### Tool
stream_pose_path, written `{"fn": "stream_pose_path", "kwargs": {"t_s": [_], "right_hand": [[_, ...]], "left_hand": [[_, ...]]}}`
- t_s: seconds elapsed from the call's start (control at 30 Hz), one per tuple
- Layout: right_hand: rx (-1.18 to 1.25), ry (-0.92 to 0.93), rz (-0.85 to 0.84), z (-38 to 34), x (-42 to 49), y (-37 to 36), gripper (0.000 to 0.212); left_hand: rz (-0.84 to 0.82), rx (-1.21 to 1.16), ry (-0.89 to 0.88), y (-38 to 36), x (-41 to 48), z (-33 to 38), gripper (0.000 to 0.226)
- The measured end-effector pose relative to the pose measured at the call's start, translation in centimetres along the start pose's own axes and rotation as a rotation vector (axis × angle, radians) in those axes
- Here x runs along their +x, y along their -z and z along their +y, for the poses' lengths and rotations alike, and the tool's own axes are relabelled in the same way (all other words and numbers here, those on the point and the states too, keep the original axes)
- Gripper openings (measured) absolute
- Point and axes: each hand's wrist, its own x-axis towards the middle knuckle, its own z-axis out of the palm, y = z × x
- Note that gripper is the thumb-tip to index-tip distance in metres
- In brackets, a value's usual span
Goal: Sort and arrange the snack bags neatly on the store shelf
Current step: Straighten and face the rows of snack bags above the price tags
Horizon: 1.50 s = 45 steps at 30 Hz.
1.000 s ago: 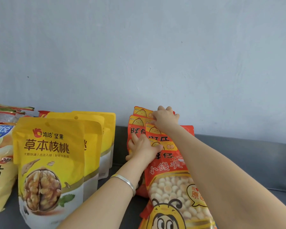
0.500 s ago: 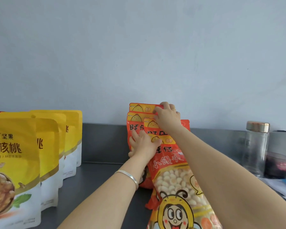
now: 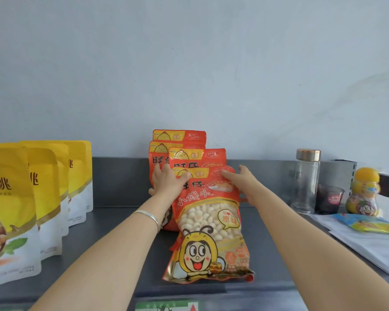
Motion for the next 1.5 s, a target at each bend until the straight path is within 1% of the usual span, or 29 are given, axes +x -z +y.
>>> {"fn": "stream_pose_path", "kwargs": {"t_s": [0.03,0.07,0.1,0.13,0.17,0.23,0.3,0.37,0.4,0.5,0.57,0.63,0.67,0.7,0.8,0.87,0.93,1.07,1.13,1.2,1.3,1.37,1.43,1.5], "right_hand": [[0.143,-0.069,-0.109,0.8,-0.4,0.2,0.062],[0.249,-0.097,-0.194,1.4,-0.9,0.1,0.052],[0.322,-0.086,-0.223,1.8,-1.2,-0.1,0.043],[0.376,-0.051,-0.214,2.1,-1.5,-0.3,0.036],[0.412,-0.003,-0.183,1.9,-1.9,-0.6,0.032],[0.456,0.087,-0.126,1.1,-2.6,-0.8,0.024],[0.473,0.151,-0.113,-0.1,-3.1,-1.1,0.015],[0.464,0.192,-0.102,-1.3,-3.6,-1.7,0.007],[0.462,0.201,-0.098,-1.7,-3.7,-2.2,0.005],[0.46,0.199,-0.074,-2.3,-3.7,-4.4,0.01],[0.437,0.199,-0.037,-2.1,-3.5,-6.2,0.021],[0.389,0.208,0.003,-1.6,-3.4,-7.6,0.025],[0.364,0.215,0.026,-1.4,-3.4,-8.0,0.024],[0.341,0.218,0.042,-1.4,-3.5,-8.2,0.023],[0.251,0.233,0.071,-1.8,-3.5,-8.1,0.021],[0.144,0.265,0.111,-2.0,-3.6,-7.8,0.025],[0.065,0.286,0.161,-1.9,-4.0,-7.7,0.034],[0.028,0.323,0.21,-1.3,-4.9,-7.5,0.055],[0.036,0.333,0.204,-1.0,-5.2,-7.5,0.059],[0.063,0.328,0.185,-0.4,-5.6,-7.7,0.056],[0.12,0.303,0.131,0.5,-6.6,-8.0,0.051],[0.182,0.286,0.07,0.9,-7.4,-8.0,0.051],[0.266,0.276,0.0,1.0,-7.9,-8.1,0.051],[0.317,0.278,-0.056,0.8,-8.0,-8.1,0.053]], "left_hand": [[0.017,0.026,0.0,0.0,-0.2,0.1,0.071],[0.046,0.049,-0.013,-0.1,-0.3,0.1,0.07],[0.081,0.048,-0.045,-0.1,-0.5,0.2,0.066],[0.109,0.002,-0.09,-0.1,-0.6,0.2,0.059],[0.113,-0.099,-0.133,0.1,-1.0,0.3,0.052],[0.058,-0.352,-0.171,0.8,-2.0,0.7,0.042],[0.03,-0.514,-0.163,2.0,-2.7,1.1,0.044],[0.042,-0.568,-0.159,3.4,-2.9,1.2,0.048],[0.047,-0.575,-0.163,4.1,-2.6,1.0,0.046],[0.037,-0.555,-0.176,6.3,-1.9,0.3,0.033],[0.051,-0.469,-0.166,7.2,-1.2,-0.6,0.033],[0.024,-0.371,-0.095,7.7,-1.0,-1.5,0.04],[-0.014,-0.379,-0.044,7.6,-1.1,-2.0,0.046],[-0.055,-0.436,0.013,7.5,-1.3,-2.4,0.053],[-0.106,-0.671,0.133,6.9,-2.5,-3.4,0.069],[-0.086,-0.719,0.138,6.4,-3.0,-4.0,0.072],[-0.054,-0.707,0.105,6.2,-3.6,-4.1,0.072],[-0.017,-0.644,0.011,6.2,-5.0,-3.8,0.069],[-0.036,-0.629,-0.022,6.2,-5.9,-3.7,0.061],[-0.048,-0.619,-0.033,6.0,-6.8,-3.9,0.059],[-0.055,-0.618,-0.02,6.0,-8.3,-4.3,0.065],[-0.095,-0.628,-0.02,6.3,-9.3,-4.5,0.071],[-0.135,-0.648,-0.06,6.4,-10.2,-4.5,0.077],[-0.132,-0.669,-0.106,6.4,-10.7,-4.4,0.081]]}}
